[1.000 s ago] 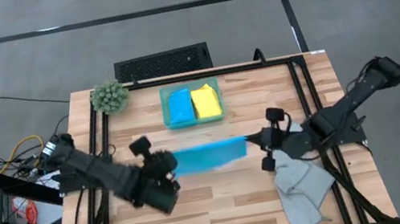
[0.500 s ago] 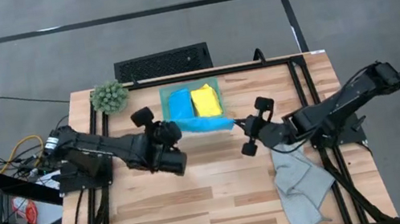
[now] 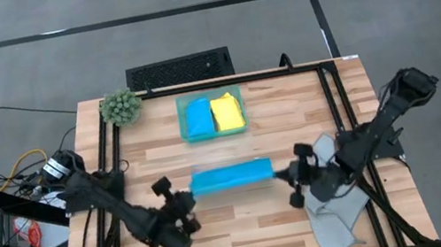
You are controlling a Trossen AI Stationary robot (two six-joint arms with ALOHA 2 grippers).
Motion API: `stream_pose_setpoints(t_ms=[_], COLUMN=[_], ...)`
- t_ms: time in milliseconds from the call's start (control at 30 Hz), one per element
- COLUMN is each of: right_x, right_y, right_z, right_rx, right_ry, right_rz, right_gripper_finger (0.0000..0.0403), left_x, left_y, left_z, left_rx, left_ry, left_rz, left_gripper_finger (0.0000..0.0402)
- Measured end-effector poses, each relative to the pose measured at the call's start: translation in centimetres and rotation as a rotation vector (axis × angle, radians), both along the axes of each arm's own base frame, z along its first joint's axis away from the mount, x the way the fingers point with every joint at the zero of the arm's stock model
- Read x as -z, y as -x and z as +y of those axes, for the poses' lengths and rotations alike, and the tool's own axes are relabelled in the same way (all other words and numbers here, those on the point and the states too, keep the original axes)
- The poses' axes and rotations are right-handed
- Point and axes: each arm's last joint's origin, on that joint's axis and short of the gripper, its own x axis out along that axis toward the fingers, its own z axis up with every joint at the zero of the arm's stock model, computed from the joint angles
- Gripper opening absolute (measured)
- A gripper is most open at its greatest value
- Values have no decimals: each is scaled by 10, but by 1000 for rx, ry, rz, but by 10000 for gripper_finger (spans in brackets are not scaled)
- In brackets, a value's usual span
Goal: Fold microfiber towels
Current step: Fold the blue microfiber towel
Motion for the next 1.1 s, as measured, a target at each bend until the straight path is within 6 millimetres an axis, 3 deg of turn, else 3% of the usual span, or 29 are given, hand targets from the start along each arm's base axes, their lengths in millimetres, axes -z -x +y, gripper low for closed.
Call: stream_pose_setpoints(t_ms=[167,433,767,1100], right_x=[22,51,56,58], right_y=[-2,-19,-32,-37], right_z=[17,-1,-33,-48], right_rx=[-2,135,221,231], right_ry=[-38,-64,-81,-121], right_rz=[21,102,187,237], right_gripper_finger=[18,19,28,52], left_x=[15,34,61,71], left_y=[1,-6,-10,-11], left_z=[-8,24,51,56], left_rx=[29,-72,-103,-97], left_ry=[71,45,70,115], left_rz=[-56,-2,30,22], left_gripper_finger=[0,0,0,2])
